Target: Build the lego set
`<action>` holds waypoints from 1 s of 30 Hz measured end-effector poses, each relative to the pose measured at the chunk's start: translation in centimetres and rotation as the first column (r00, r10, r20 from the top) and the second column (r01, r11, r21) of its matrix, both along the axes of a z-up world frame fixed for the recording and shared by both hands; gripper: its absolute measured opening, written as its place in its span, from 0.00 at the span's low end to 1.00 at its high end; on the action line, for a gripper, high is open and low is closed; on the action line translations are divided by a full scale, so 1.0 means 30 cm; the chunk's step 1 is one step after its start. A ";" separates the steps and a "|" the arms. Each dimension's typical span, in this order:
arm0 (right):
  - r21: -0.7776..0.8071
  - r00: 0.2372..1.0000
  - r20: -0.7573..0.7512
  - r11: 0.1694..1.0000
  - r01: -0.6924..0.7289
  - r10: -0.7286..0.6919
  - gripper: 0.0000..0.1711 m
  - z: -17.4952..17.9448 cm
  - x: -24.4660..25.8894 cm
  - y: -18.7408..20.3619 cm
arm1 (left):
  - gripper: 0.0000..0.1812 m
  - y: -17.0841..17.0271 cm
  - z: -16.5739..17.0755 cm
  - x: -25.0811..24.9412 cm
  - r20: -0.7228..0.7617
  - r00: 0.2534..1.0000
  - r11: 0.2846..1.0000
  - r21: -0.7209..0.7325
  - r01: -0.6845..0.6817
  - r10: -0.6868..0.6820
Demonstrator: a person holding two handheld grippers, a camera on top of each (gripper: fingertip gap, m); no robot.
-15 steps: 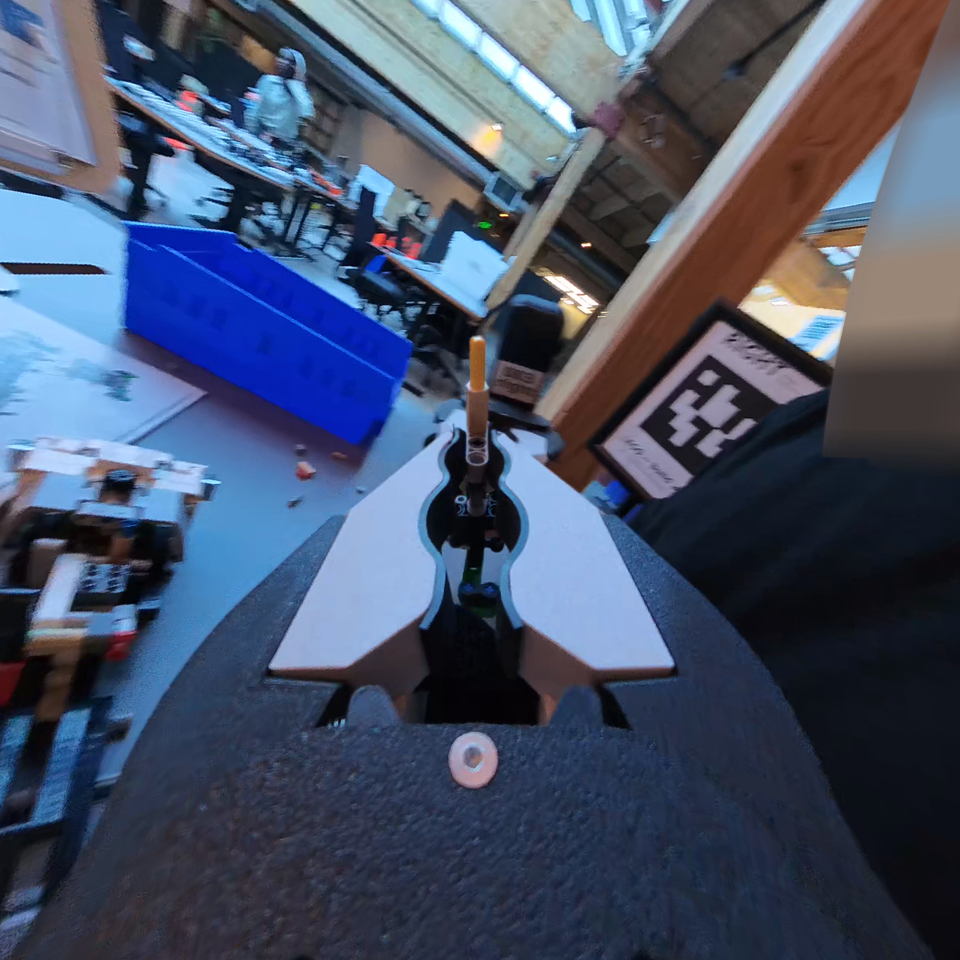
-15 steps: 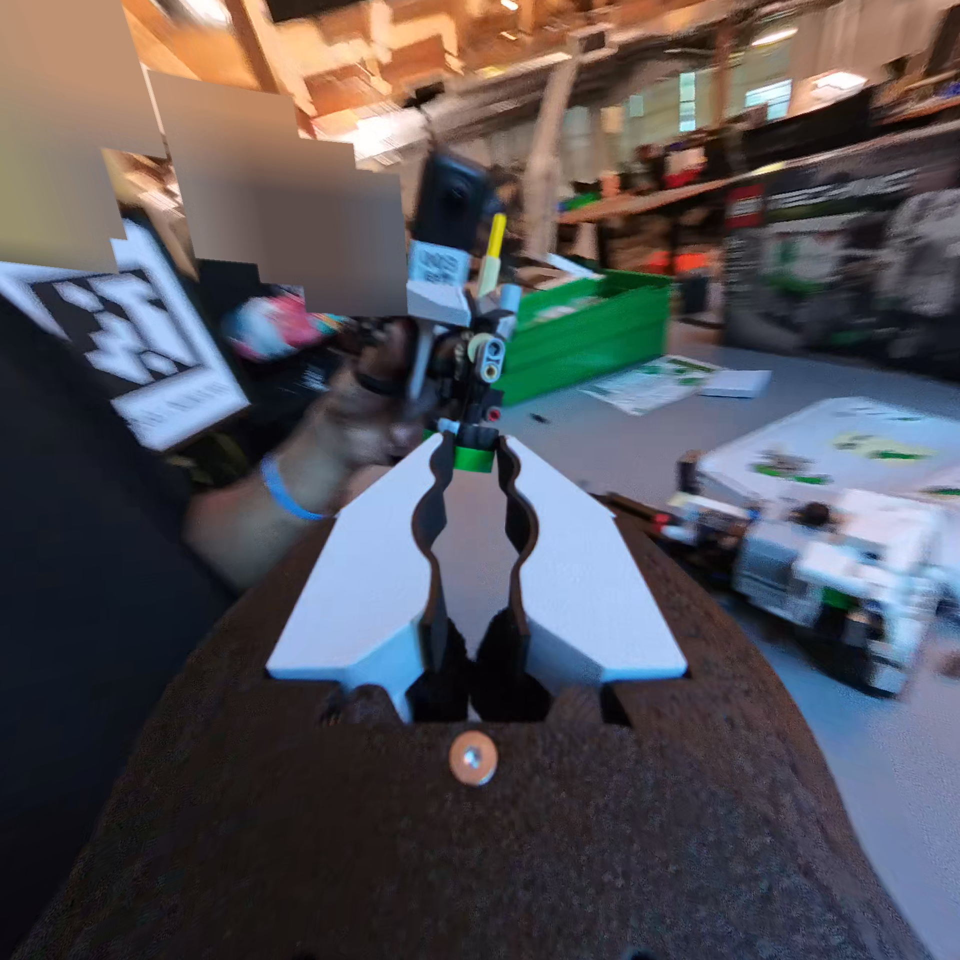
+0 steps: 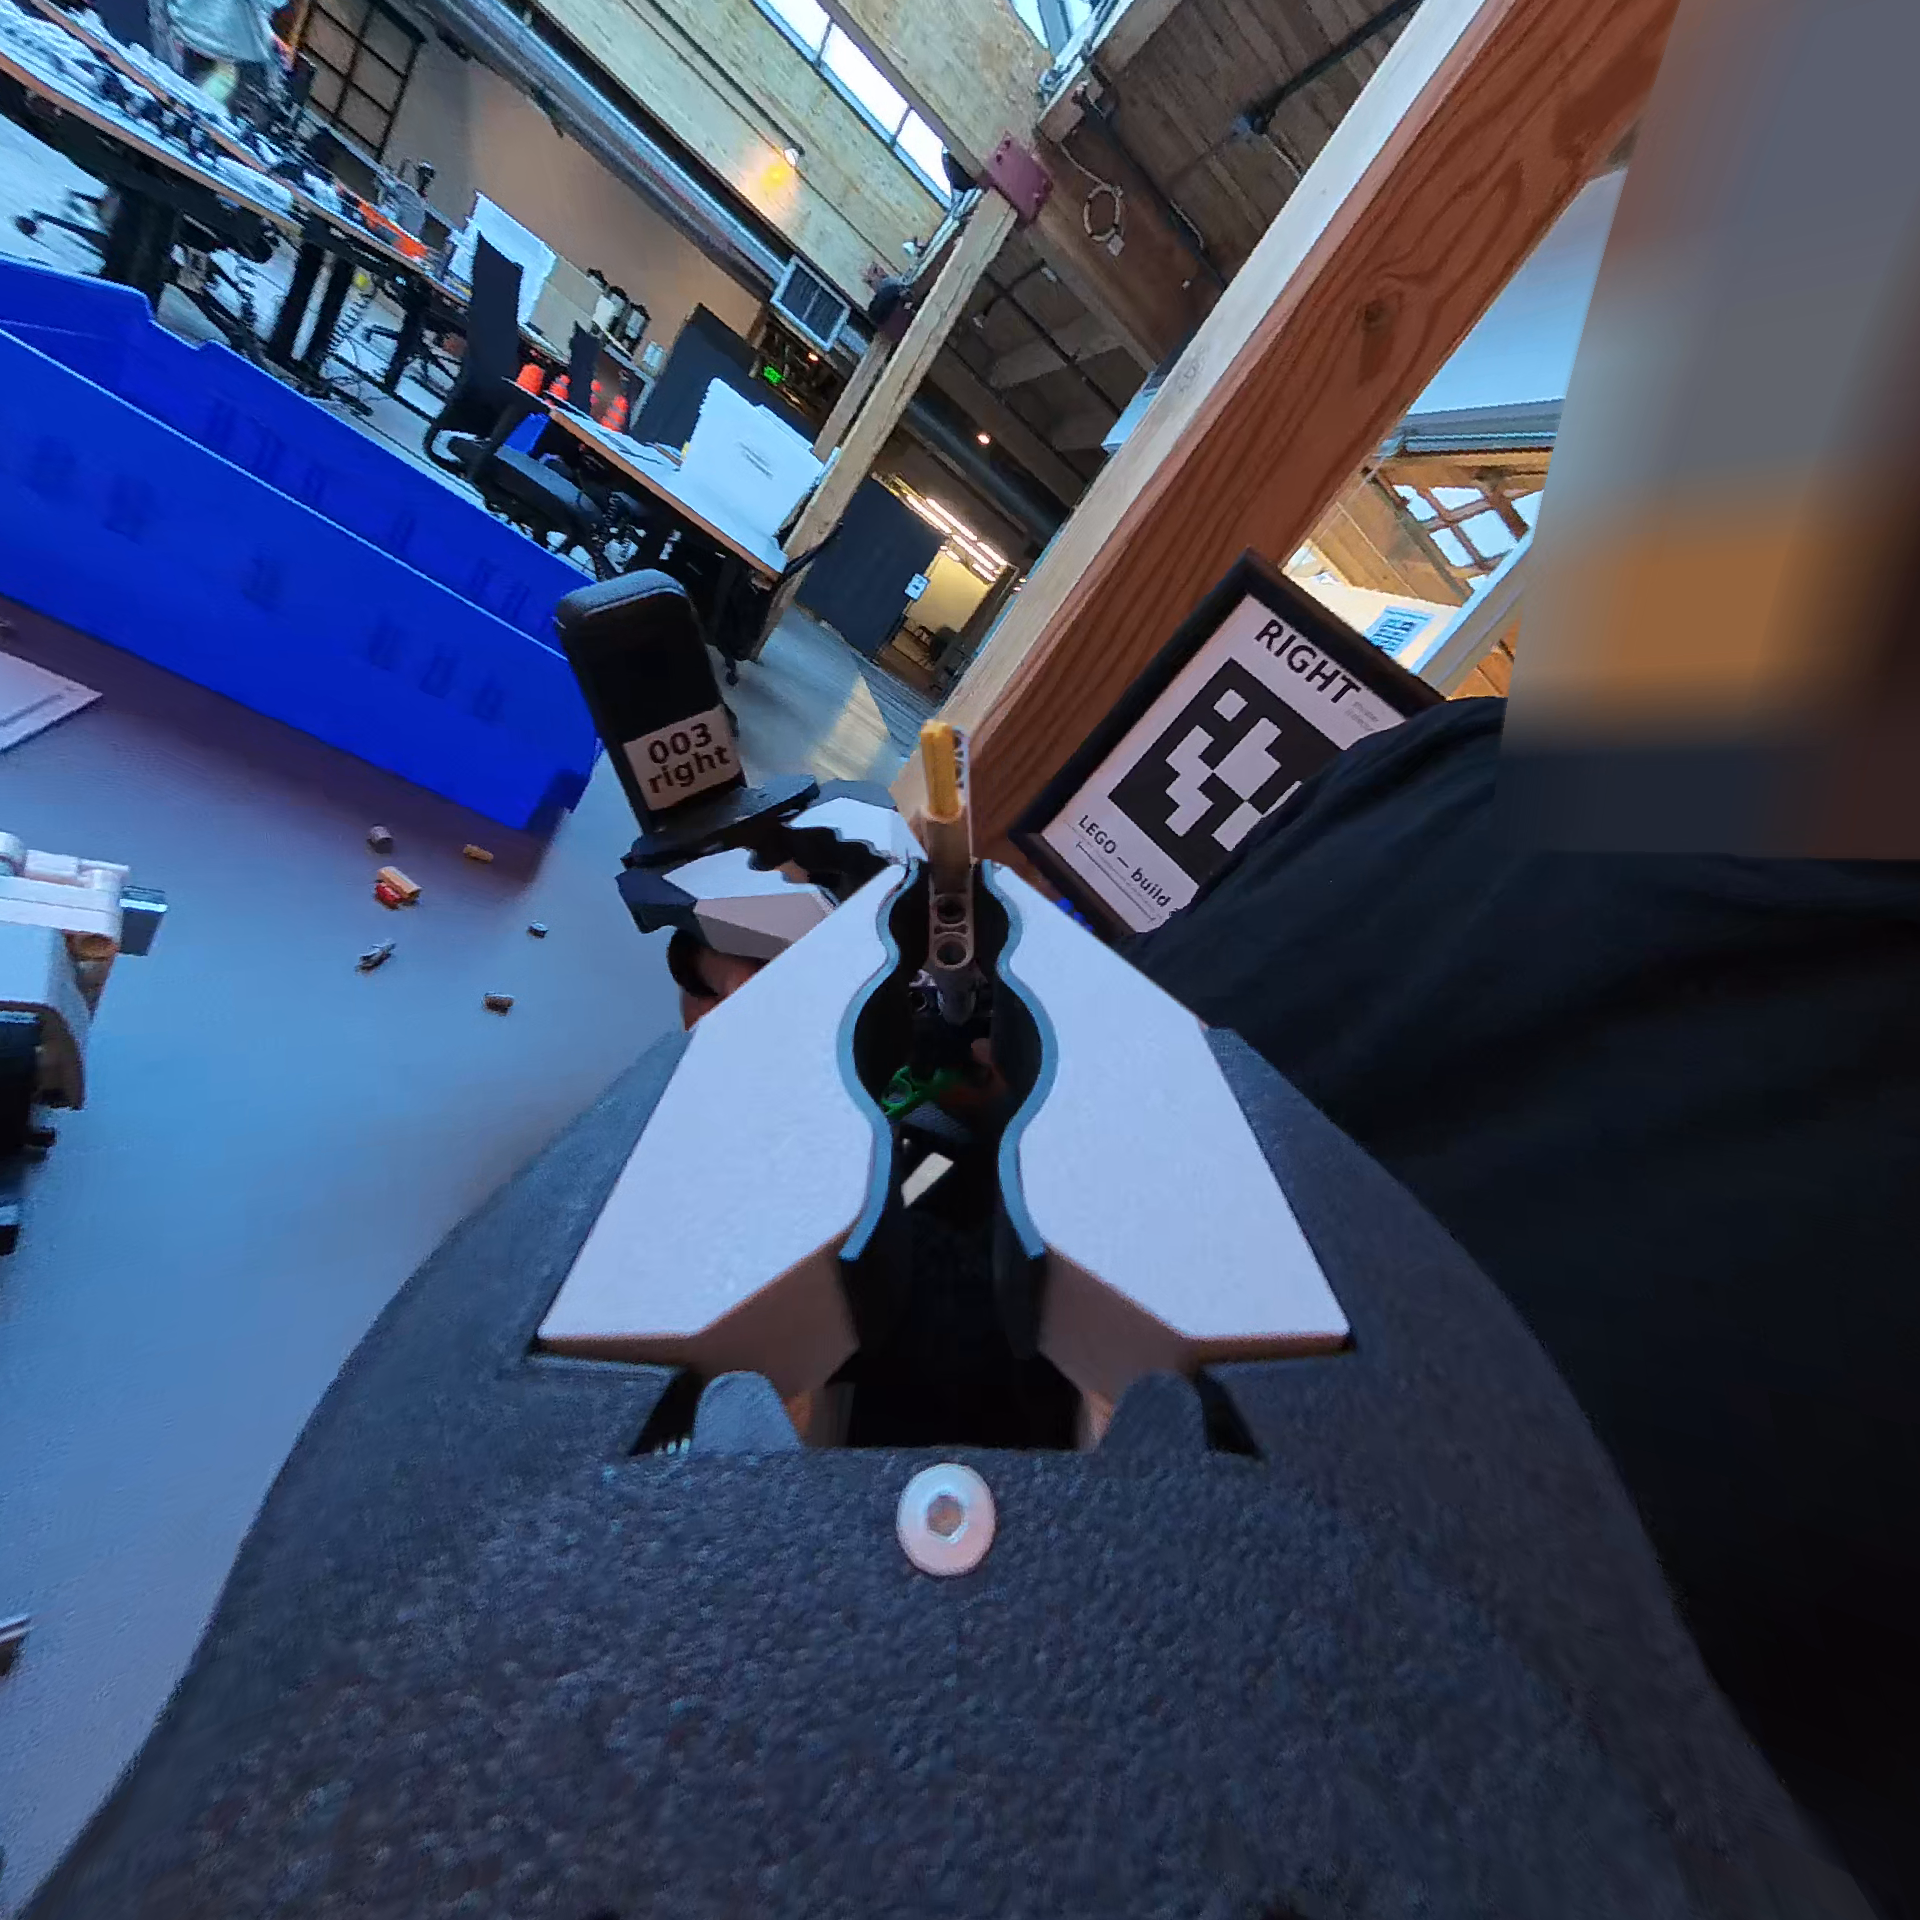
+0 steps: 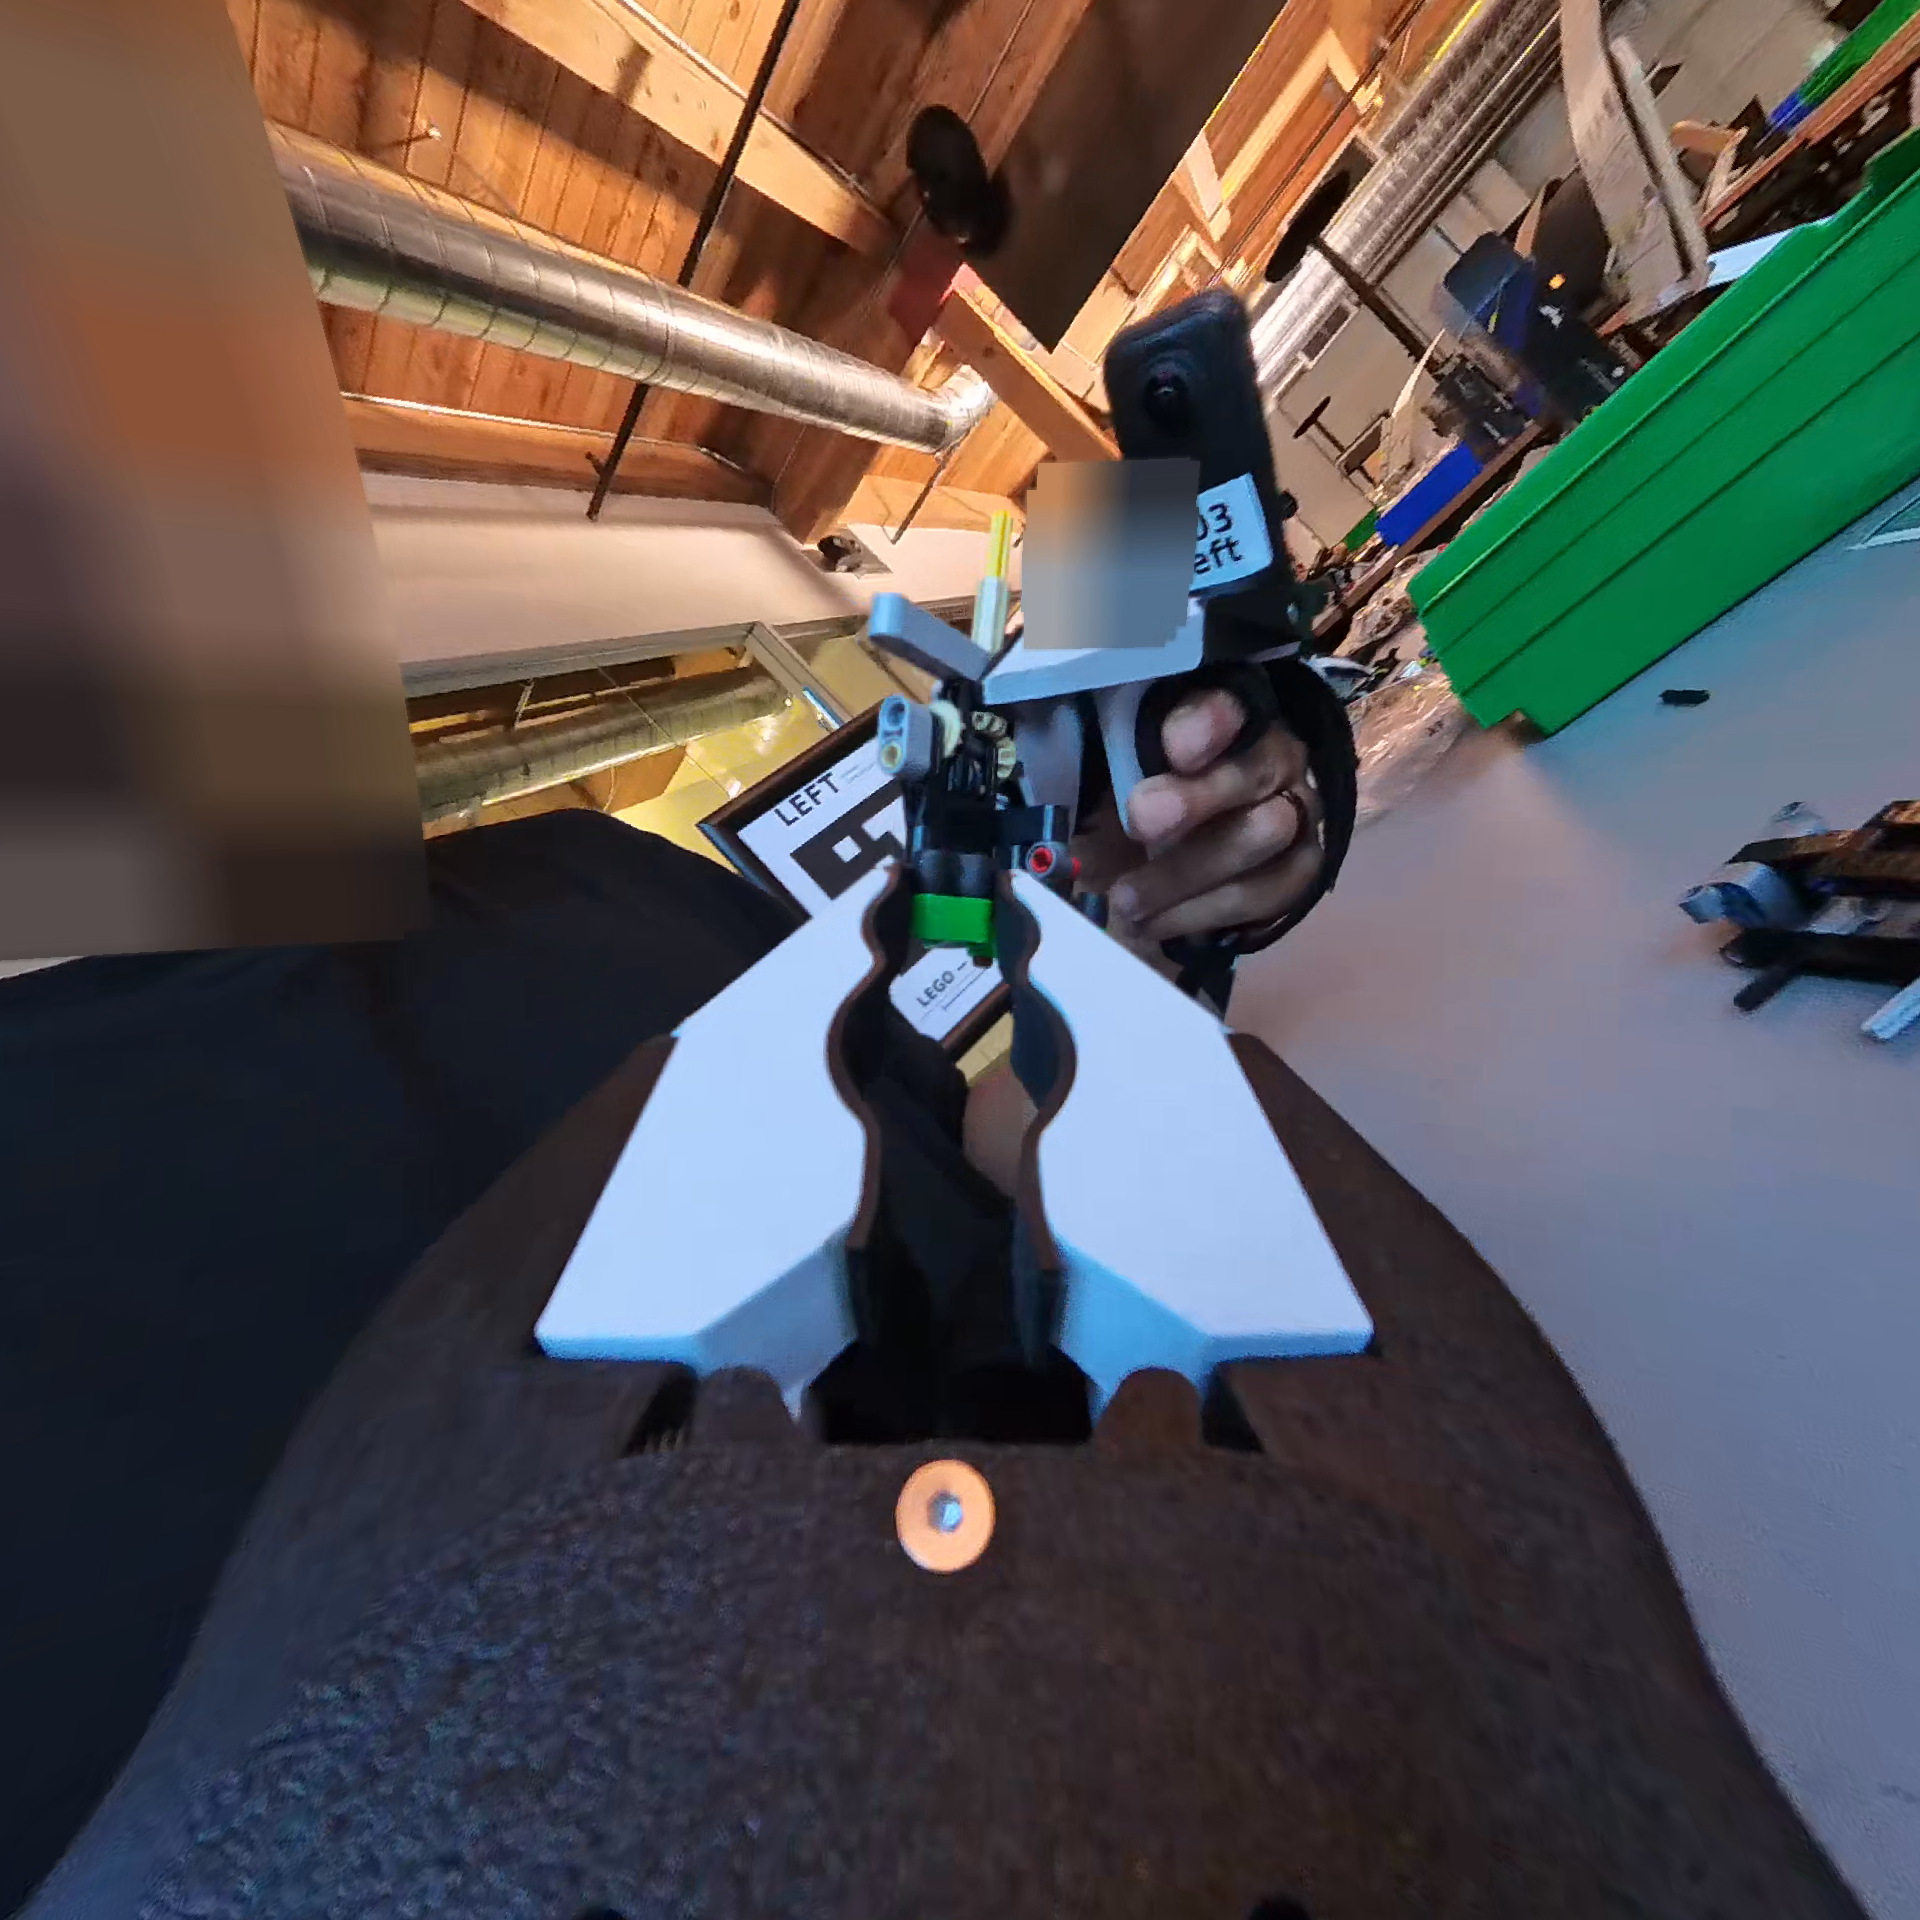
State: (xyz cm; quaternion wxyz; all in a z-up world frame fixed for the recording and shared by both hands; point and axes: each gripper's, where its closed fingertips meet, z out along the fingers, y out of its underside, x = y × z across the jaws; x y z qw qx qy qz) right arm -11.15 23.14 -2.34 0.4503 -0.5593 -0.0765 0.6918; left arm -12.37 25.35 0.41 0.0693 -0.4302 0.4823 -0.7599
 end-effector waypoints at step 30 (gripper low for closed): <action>0.463 0.517 0.616 0.804 0.374 -0.595 0.33 -0.160 0.130 0.111 | 0.03 0.083 -0.133 0.151 -0.018 0.903 0.715 0.618 -0.328 0.429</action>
